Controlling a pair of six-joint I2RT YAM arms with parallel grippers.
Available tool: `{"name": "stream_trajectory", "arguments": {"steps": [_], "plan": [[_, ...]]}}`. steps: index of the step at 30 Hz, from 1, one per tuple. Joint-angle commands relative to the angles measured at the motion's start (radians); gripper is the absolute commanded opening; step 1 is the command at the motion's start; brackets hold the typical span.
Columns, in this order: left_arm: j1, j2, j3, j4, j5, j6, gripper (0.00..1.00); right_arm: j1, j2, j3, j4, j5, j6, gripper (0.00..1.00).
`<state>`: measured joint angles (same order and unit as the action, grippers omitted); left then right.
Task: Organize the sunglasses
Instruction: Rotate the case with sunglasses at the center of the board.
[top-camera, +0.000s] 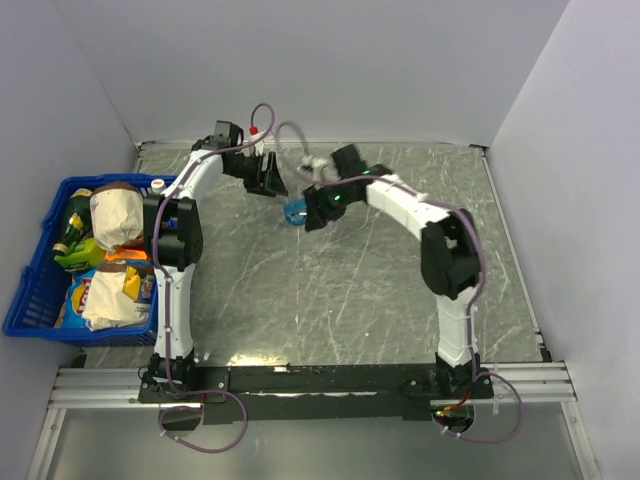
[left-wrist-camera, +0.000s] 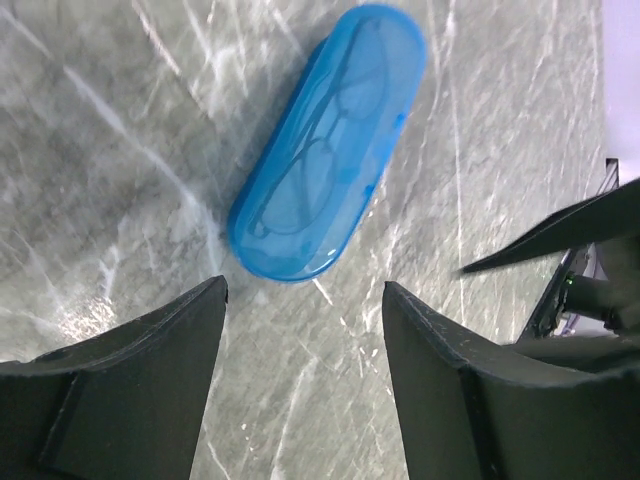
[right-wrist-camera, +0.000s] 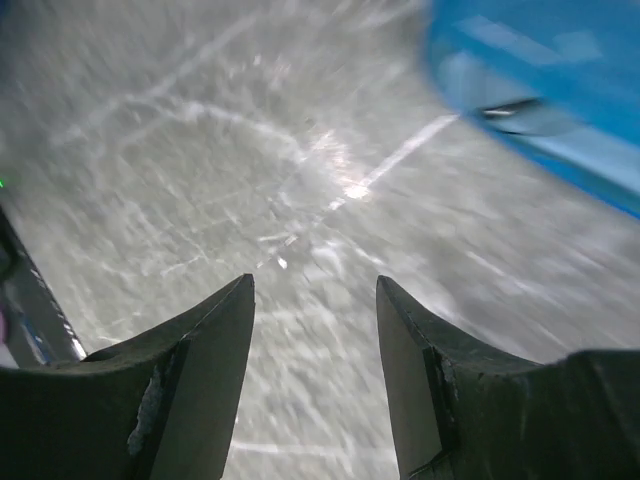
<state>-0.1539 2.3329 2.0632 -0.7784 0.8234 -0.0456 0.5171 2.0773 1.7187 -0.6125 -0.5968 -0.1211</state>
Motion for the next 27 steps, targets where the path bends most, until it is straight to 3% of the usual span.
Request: {"name": "stream_trajectory", "arguments": {"steps": [1, 6, 14, 20, 27], "plan": [[-0.010, -0.015, 0.087, -0.015, 0.036, 0.016, 0.69, -0.190, -0.132, -0.030, 0.102, -0.015, 0.086, 0.58], [-0.045, 0.000, 0.081, 0.002, 0.017, 0.013, 0.70, -0.291, -0.045, 0.047, 0.094, 0.138, 0.156, 0.57], [-0.084, 0.091, 0.195, 0.053, 0.034, -0.059, 0.71, -0.338, 0.225, 0.315, -0.003, 0.153, 0.267, 0.57], [-0.087, 0.115, 0.206, 0.116, 0.045, -0.100, 0.73, -0.324, 0.303, 0.338, 0.071, 0.051, 0.259, 0.44], [-0.090, 0.108, 0.167, 0.163, 0.065, -0.115, 0.73, -0.313, 0.342, 0.323, 0.151, -0.066, 0.362, 0.23]]}}
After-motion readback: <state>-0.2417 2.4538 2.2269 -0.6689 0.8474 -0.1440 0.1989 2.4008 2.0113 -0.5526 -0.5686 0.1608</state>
